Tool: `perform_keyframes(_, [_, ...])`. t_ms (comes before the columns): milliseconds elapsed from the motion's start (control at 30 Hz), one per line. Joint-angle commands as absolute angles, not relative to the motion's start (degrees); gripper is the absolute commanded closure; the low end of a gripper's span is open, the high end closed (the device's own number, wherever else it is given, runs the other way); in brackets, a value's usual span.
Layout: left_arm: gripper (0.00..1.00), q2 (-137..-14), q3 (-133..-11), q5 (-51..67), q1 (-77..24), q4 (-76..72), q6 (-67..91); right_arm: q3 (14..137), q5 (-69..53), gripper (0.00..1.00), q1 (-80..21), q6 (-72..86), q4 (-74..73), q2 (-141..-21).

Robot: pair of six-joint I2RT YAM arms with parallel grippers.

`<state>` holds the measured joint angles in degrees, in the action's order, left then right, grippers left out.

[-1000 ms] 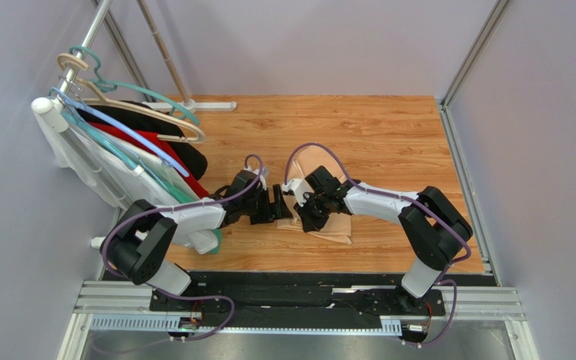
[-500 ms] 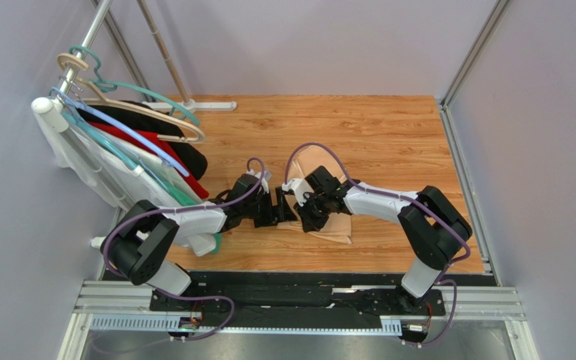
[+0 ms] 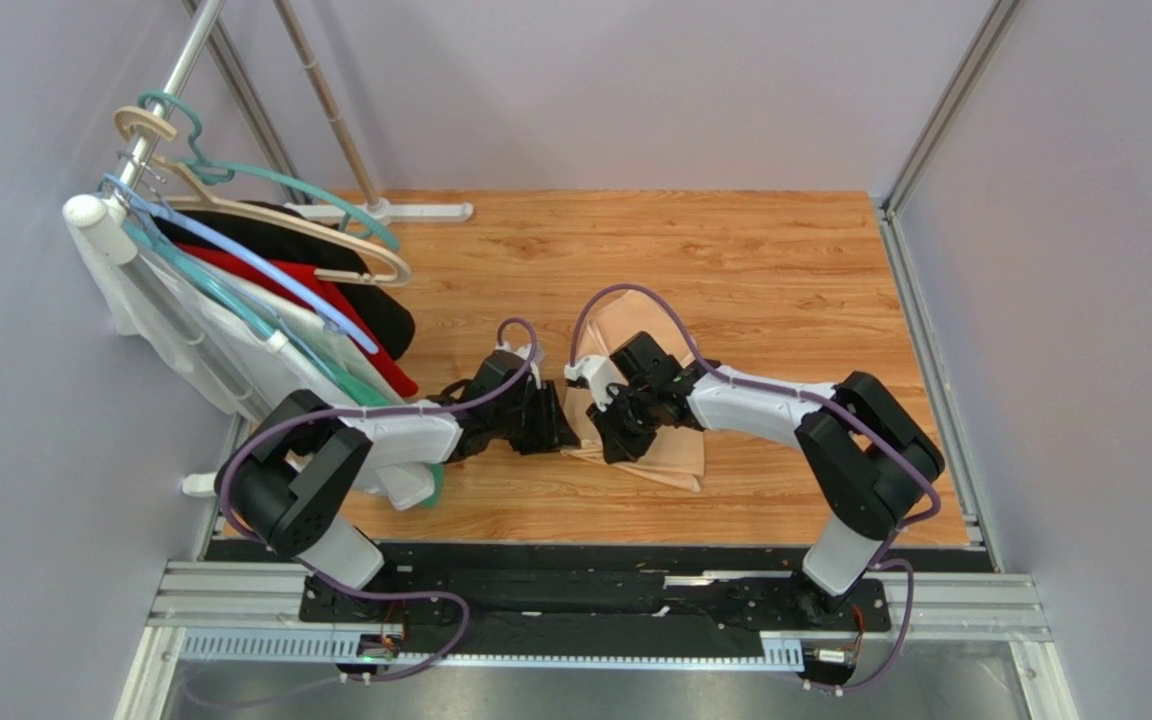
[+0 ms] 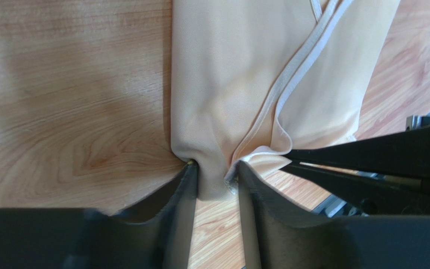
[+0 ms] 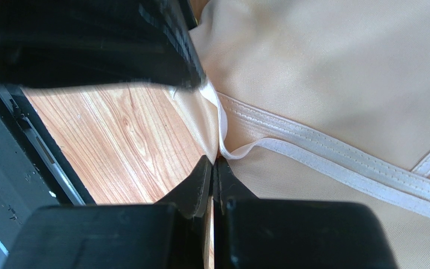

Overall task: Fold the napkin, place the utensils inside, and roll it up
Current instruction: Roll the napkin with the utensil

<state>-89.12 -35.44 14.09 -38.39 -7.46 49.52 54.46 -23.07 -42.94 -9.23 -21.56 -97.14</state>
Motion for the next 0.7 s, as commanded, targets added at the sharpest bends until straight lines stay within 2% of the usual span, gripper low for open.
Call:
perform_keyframes(0, [0.72,-90.4,-36.2,12.2,-39.2,-2.9,48.5,54.2,-24.0,1.00,-43.1,-8.3,-17.7,-96.2])
perform_keyframes(33, [0.75,-90.4,-36.6,12.3,-39.2,-2.6,48.2,54.2,-23.7,1.00,-43.1,-8.3,-17.5,-96.1])
perform_keyframes(67, [0.87,-90.4,-36.8,12.6,-39.2,-2.5,48.1,54.2,-23.1,1.00,-43.1,-8.3,-17.4,-95.8])
perform_keyframes(133, [0.98,-90.5,-37.6,12.8,-39.3,-1.7,47.7,54.0,-22.1,1.00,-43.3,-8.3,-16.7,-95.4])
perform_keyframes(233, [1.00,-91.0,-38.6,14.1,-39.2,-1.0,47.5,53.2,-19.6,0.98,-43.9,-8.1,-15.6,-94.1])
perform_keyframes(333, [1.00,-91.4,-39.8,16.3,-39.2,-0.3,47.7,52.5,-17.5,0.92,-44.5,-7.3,-14.6,-92.6])
perform_keyframes(367, [1.00,-91.5,-40.2,17.2,-39.2,-0.3,47.7,52.4,-16.3,0.85,-44.6,-7.0,-14.4,-92.0])
perform_keyframes(433, [1.00,-91.8,-41.3,18.4,-39.1,2.2,47.9,51.2,-14.5,0.78,-45.3,-5.8,-12.5,-90.2])
perform_keyframes(500, [1.00,-92.0,-42.1,20.2,-39.0,3.2,47.9,48.4,-12.0,0.62,-46.6,-4.9,-10.4,-87.2])
perform_keyframes(533, [1.00,-92.4,-43.0,20.6,-39.0,3.8,47.7,47.3,-10.8,0.50,-47.3,-4.8,-8.5,-86.3])
perform_keyframes(567, [1.00,-92.5,-43.4,21.5,-39.1,4.3,47.7,46.4,-8.2,0.31,-48.2,-4.7,-7.7,-85.3])
perform_keyframes(667, [1.00,-93.1,-44.7,23.5,-38.2,6.4,46.8,43.8,-5.4,0.29,-50.9,-4.9,-5.5,-83.3])
